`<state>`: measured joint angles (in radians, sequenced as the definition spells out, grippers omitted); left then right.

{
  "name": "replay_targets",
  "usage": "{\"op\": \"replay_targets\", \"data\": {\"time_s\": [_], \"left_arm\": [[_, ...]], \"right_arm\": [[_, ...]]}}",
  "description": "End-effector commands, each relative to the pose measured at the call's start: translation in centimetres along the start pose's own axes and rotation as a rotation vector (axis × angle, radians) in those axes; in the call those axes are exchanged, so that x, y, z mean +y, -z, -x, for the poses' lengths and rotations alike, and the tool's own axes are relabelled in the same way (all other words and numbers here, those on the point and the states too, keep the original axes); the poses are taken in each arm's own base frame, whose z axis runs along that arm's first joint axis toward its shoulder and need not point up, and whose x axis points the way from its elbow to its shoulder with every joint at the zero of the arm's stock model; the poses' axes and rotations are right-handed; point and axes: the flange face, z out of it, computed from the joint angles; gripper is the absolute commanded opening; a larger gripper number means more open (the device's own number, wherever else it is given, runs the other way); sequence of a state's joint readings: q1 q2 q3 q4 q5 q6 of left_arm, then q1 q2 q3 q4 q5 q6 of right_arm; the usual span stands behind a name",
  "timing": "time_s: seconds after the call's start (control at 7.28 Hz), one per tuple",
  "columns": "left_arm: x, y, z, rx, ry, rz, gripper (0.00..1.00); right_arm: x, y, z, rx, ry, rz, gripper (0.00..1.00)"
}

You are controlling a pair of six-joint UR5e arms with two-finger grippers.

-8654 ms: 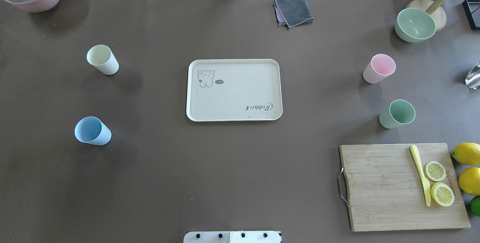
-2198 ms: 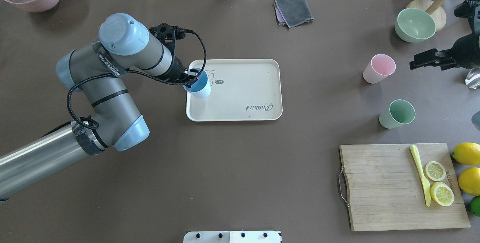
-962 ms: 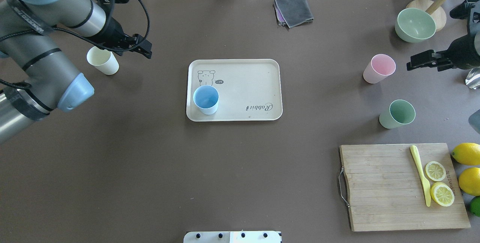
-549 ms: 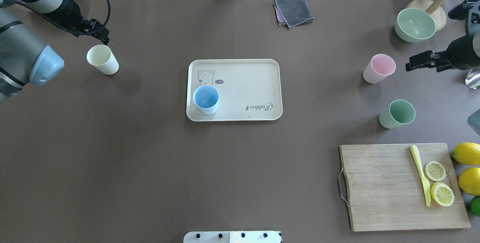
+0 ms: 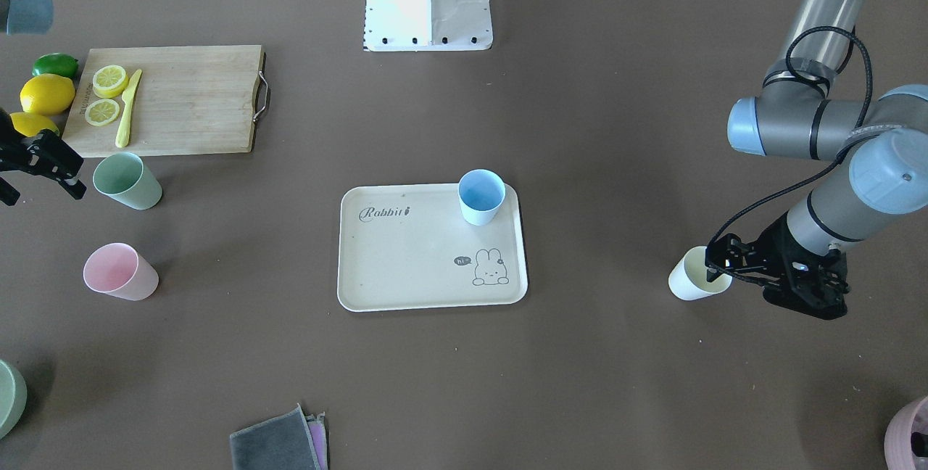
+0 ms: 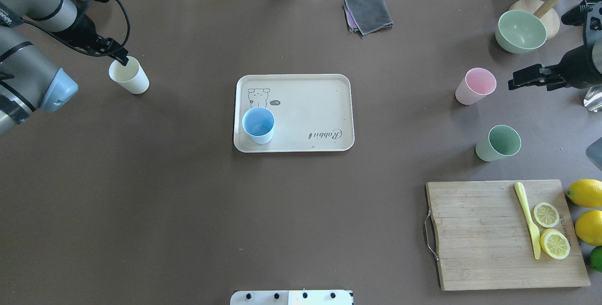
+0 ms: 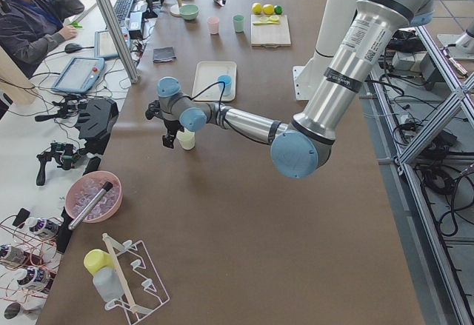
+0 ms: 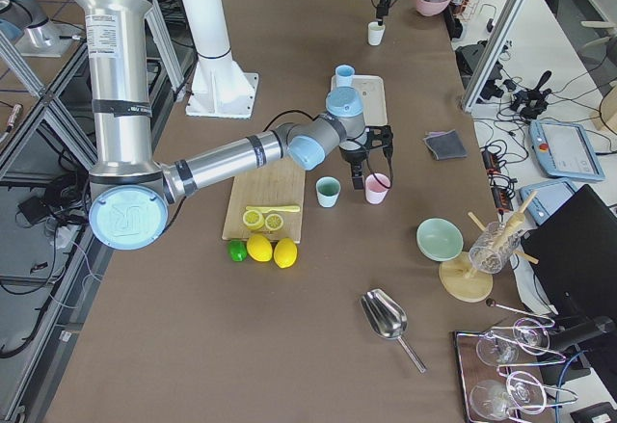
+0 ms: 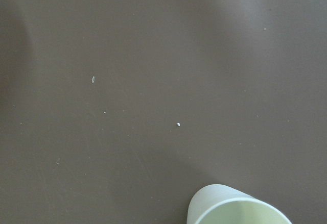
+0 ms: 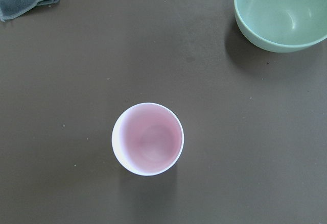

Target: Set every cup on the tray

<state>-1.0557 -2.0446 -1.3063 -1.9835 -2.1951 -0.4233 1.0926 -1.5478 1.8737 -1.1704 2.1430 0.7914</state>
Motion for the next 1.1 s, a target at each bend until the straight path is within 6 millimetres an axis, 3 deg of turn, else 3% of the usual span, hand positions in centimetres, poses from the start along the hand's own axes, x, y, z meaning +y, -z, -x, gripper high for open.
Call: {"op": "replay_targets", "data": {"time_s": [0.0, 0.27, 0.41, 0.55, 0.69, 0.96], "left_arm": [[0.8, -0.6, -0.5, 0.007, -0.009, 0.004, 0.99], [2.9, -3.6, -1.7, -0.008, -0.049, 0.012, 0.95], [3.6, -5.4, -3.1, -0.028, -0.071, 0.022, 0.49], [3.6, -5.4, -3.4, -0.025, -0.075, 0.021, 0.08], [3.2, -5.1, -3.8, -0.022, -0.079, 0.014, 0.0], [1.7, -3.7, -4.2, -0.015, -0.069, -0.002, 0.0]], "right_arm": [[0.0, 0.0, 0.2, -0.002, 0.002, 0.0, 1.0], [0.0, -0.1, 0.1, -0.001, 0.002, 0.001, 1.0], [0.0, -0.1, 0.1, -0.001, 0.003, 0.001, 1.0], [0.0, -0.1, 0.1, -0.001, 0.003, 0.001, 1.0], [0.0, -0.1, 0.1, 0.0, 0.003, 0.0, 1.0], [0.0, 0.0, 0.2, -0.002, 0.002, 0.0, 1.0]]}}
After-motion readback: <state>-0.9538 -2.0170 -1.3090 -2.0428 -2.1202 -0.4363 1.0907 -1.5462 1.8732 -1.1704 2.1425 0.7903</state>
